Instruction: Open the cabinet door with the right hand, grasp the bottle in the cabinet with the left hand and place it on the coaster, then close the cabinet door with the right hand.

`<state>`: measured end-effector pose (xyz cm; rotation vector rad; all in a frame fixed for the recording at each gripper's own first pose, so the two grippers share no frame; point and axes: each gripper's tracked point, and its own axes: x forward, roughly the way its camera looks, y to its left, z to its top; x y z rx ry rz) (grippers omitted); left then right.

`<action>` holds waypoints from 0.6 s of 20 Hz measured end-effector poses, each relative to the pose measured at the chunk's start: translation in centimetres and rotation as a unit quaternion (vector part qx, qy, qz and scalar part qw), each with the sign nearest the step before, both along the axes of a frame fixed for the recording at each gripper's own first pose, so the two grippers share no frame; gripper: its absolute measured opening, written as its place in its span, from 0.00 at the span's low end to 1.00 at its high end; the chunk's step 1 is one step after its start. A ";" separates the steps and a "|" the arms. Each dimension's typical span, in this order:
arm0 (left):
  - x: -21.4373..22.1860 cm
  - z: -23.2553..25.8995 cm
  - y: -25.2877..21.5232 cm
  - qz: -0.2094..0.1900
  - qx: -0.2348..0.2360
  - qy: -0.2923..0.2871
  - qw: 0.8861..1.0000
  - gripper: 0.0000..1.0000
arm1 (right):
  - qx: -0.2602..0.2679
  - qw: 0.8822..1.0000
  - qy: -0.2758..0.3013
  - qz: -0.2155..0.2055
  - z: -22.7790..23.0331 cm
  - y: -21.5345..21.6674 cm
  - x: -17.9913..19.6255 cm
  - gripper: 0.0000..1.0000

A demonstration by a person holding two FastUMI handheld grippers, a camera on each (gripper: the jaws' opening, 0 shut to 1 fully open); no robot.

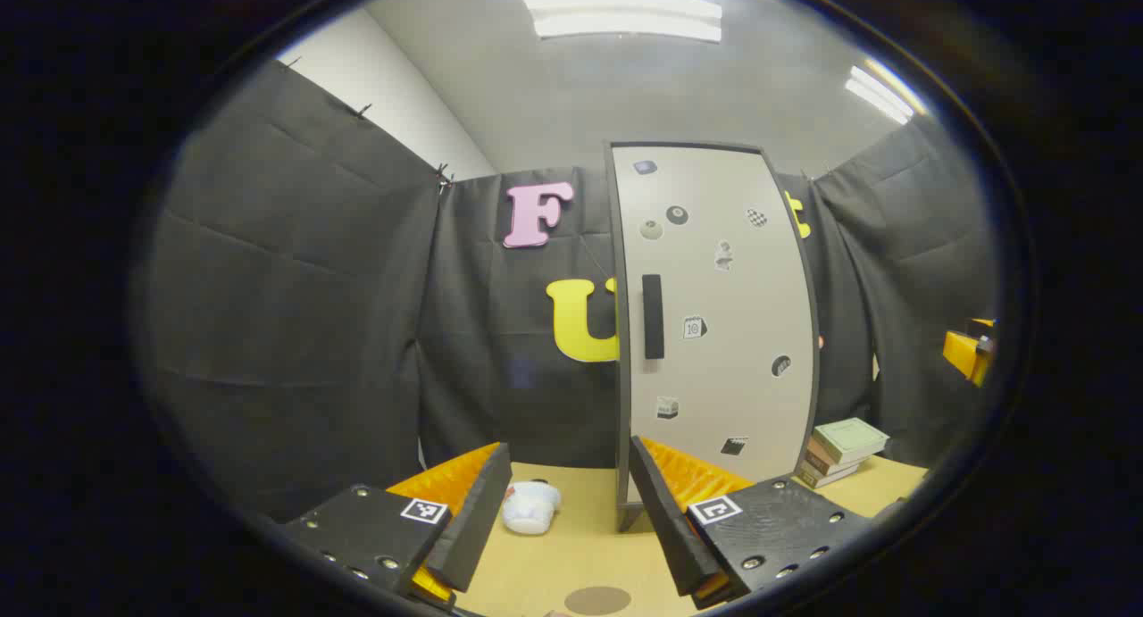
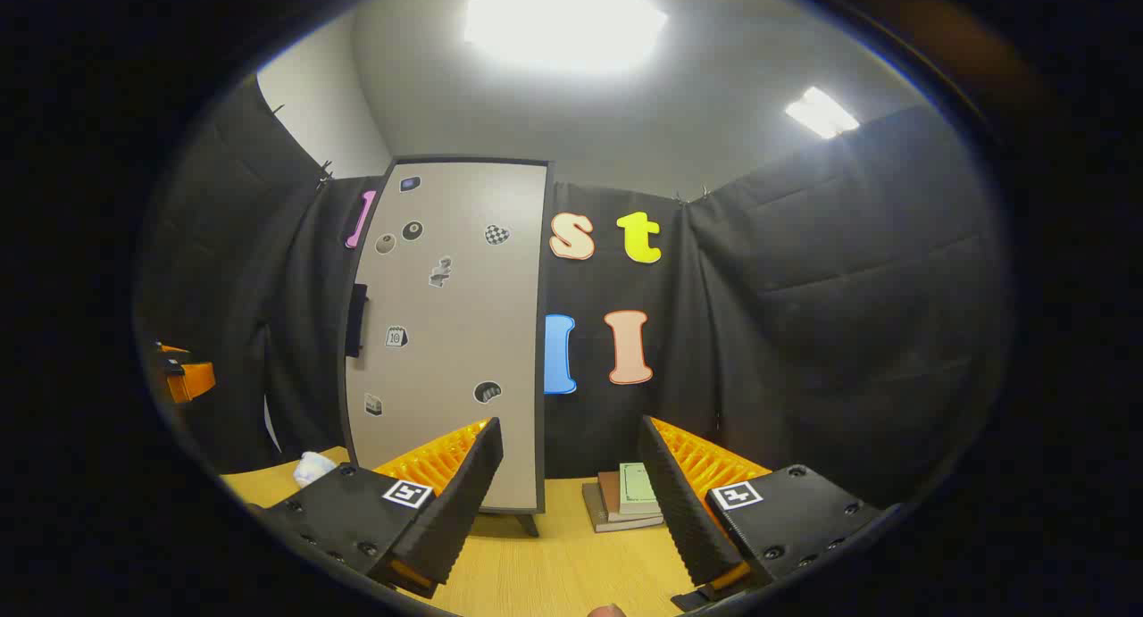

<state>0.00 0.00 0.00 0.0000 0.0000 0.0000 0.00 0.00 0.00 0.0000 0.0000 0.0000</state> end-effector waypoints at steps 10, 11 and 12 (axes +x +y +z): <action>0.3 -0.2 -1.0 0.000 0.007 0.000 1.000 0.80 | 0.003 1.000 0.009 0.000 -1.0 -1.1 1.0 0.98; 0.4 -0.2 -1.1 0.001 0.007 0.001 1.000 0.80 | 0.002 1.000 0.009 0.000 -1.0 -1.2 1.1 0.98; 0.4 -0.2 -1.2 0.002 0.008 0.001 1.000 0.80 | 0.002 1.000 0.009 0.000 -1.1 -1.3 1.2 0.98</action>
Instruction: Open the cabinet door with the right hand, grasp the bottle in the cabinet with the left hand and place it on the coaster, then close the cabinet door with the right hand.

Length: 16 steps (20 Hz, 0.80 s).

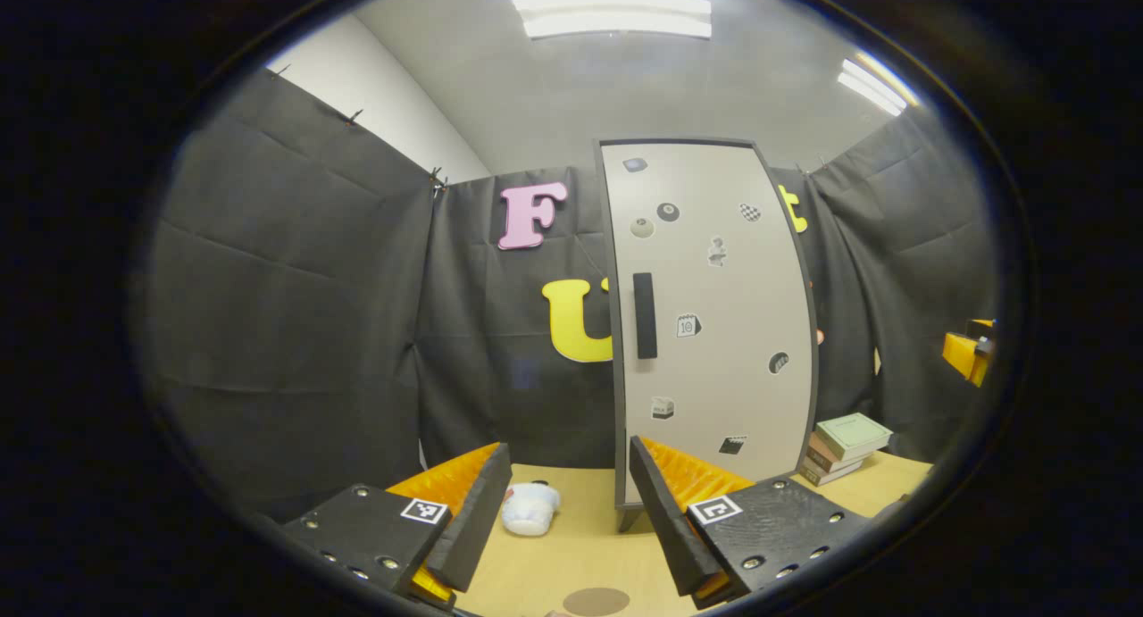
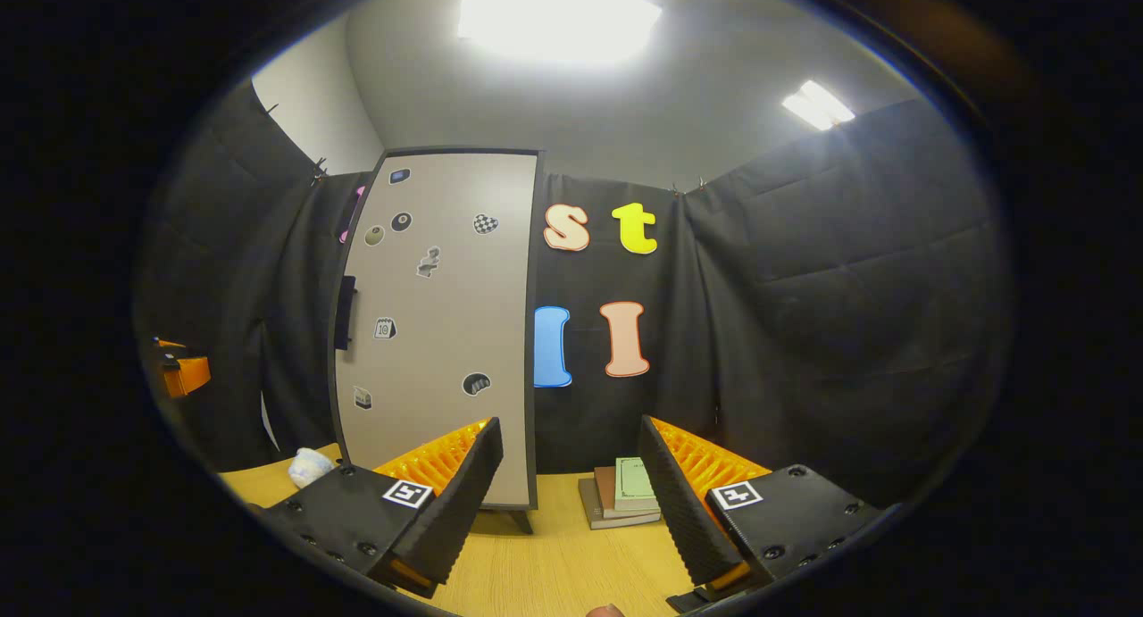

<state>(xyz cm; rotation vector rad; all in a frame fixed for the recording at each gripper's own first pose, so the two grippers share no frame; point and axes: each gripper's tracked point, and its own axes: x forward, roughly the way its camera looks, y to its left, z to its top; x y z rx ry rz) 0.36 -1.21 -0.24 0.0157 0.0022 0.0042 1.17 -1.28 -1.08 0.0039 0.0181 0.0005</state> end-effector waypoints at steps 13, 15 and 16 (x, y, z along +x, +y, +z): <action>-1.2 0.7 -1.7 0.014 0.000 -0.009 1.000 0.80 | -0.003 1.000 -0.001 0.016 0.0 -1.9 0.6 0.98; -1.6 0.5 -2.2 0.020 0.000 -0.007 1.000 0.80 | -0.004 1.000 -0.001 0.026 -0.2 -2.2 0.7 0.98; -1.8 0.5 -2.4 0.025 -0.001 -0.007 1.000 0.80 | -0.005 1.000 -0.001 0.029 -0.2 -2.5 0.9 0.97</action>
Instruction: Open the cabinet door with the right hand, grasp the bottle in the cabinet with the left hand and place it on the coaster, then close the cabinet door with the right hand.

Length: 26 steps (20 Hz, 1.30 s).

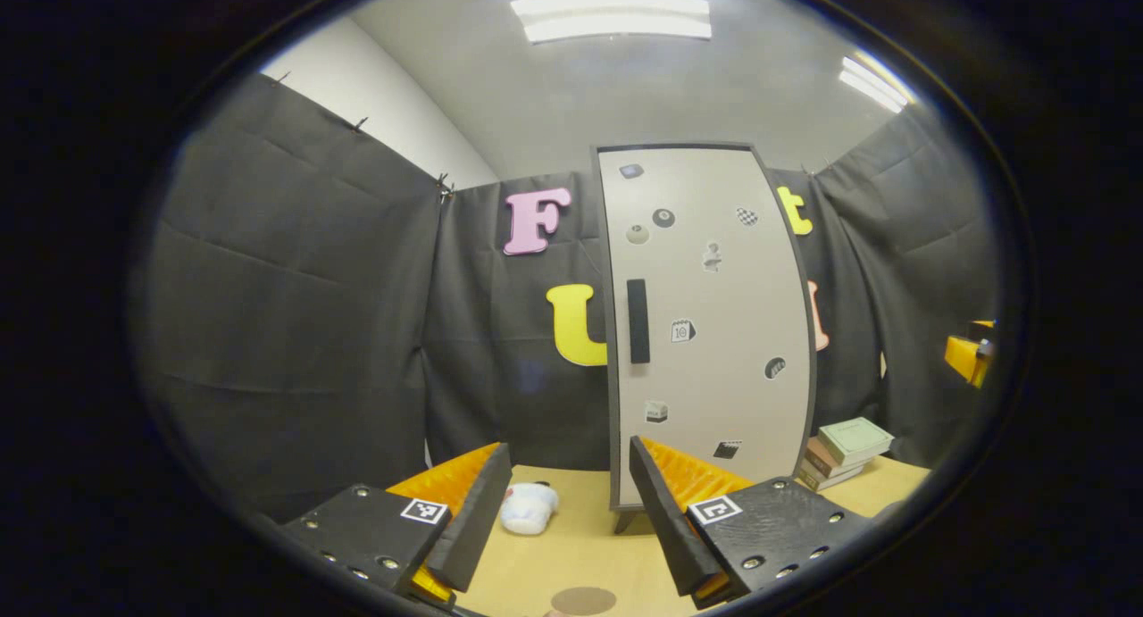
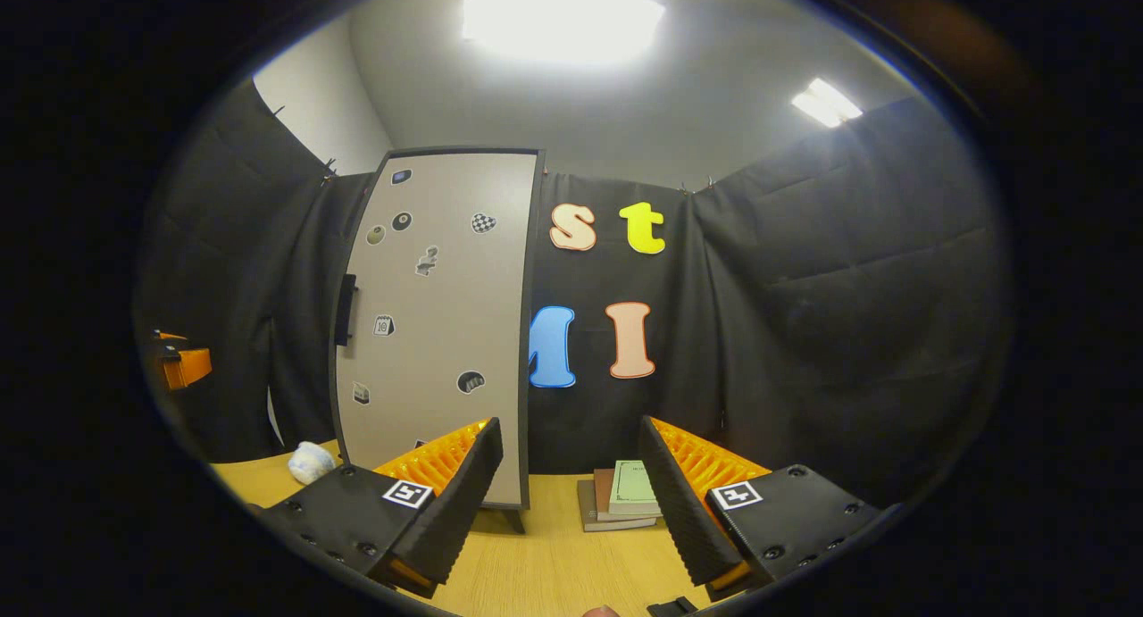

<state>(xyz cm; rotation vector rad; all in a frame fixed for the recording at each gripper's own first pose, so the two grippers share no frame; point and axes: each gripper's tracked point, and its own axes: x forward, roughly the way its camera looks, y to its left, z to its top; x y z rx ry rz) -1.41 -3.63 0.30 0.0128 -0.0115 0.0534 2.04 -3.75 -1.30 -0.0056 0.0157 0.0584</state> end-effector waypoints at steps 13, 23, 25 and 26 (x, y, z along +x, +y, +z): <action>-1.7 -0.6 0.0 0.029 0.012 0.008 0.999 0.80 | 0.024 0.998 0.006 0.050 0.5 2.7 3.8 0.97; 1.8 -2.3 9.6 0.062 0.016 0.010 0.998 0.80 | 0.036 0.995 0.004 0.097 4.3 13.4 8.7 0.98; 2.1 -2.4 11.7 0.072 0.017 0.007 0.997 0.82 | 0.039 0.993 0.005 0.108 4.9 15.7 9.4 0.98; 2.1 -2.5 12.8 0.079 0.017 0.006 0.997 0.82 | 0.040 0.993 0.005 0.114 5.2 16.8 9.6 0.98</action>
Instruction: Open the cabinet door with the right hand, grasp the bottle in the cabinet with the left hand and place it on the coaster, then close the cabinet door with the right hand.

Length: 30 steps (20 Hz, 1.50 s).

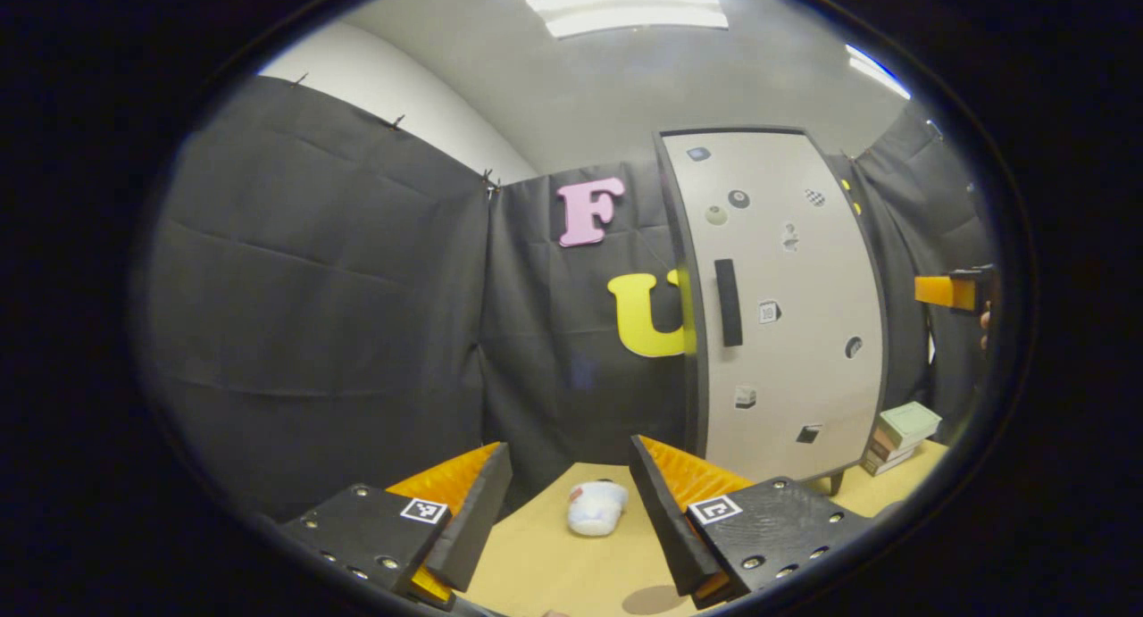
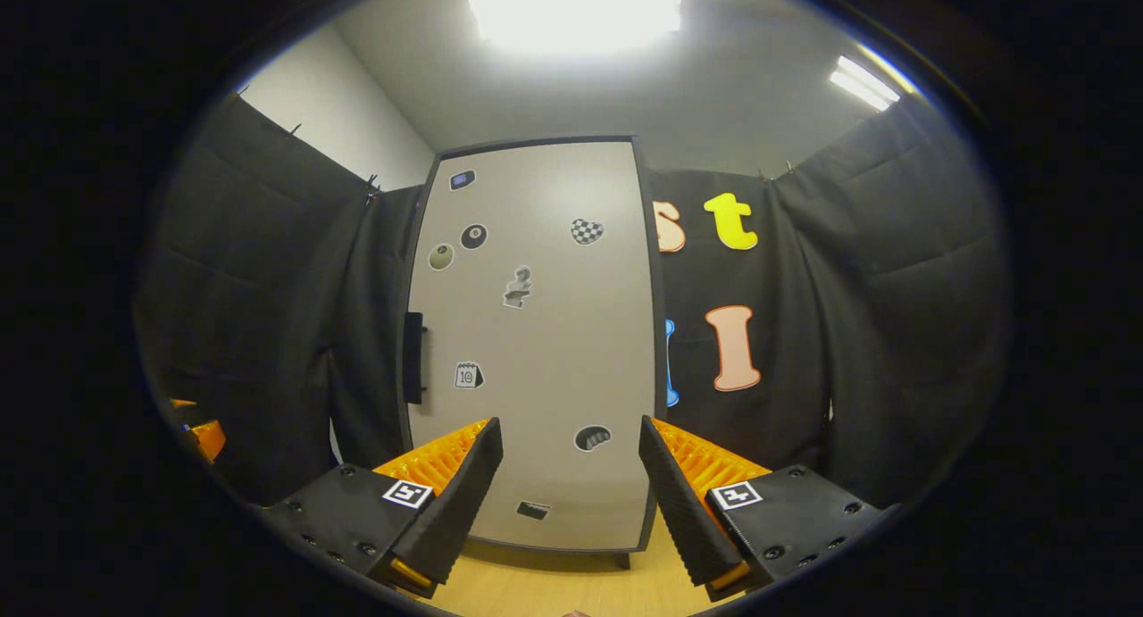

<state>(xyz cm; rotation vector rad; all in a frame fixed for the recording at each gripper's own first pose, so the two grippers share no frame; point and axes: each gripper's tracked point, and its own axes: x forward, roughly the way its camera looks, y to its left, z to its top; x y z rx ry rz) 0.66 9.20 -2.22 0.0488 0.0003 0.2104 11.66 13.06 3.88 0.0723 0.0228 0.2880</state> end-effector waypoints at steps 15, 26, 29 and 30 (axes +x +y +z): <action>-2.7 -2.8 16.3 0.107 0.032 0.022 0.993 0.80 | 0.030 0.998 0.013 0.051 2.1 15.1 6.3 0.98; -2.0 -6.0 20.8 0.130 0.019 0.040 0.991 0.82 | 0.021 0.998 0.029 0.049 1.8 21.7 11.1 0.98; -1.9 -6.5 21.6 0.134 0.013 0.042 0.990 0.82 | 0.018 0.998 0.044 0.051 1.2 23.4 12.3 0.97; -1.9 -6.9 21.9 0.136 0.013 0.045 0.990 0.82 | 0.019 0.997 0.049 0.052 1.0 23.9 12.6 0.97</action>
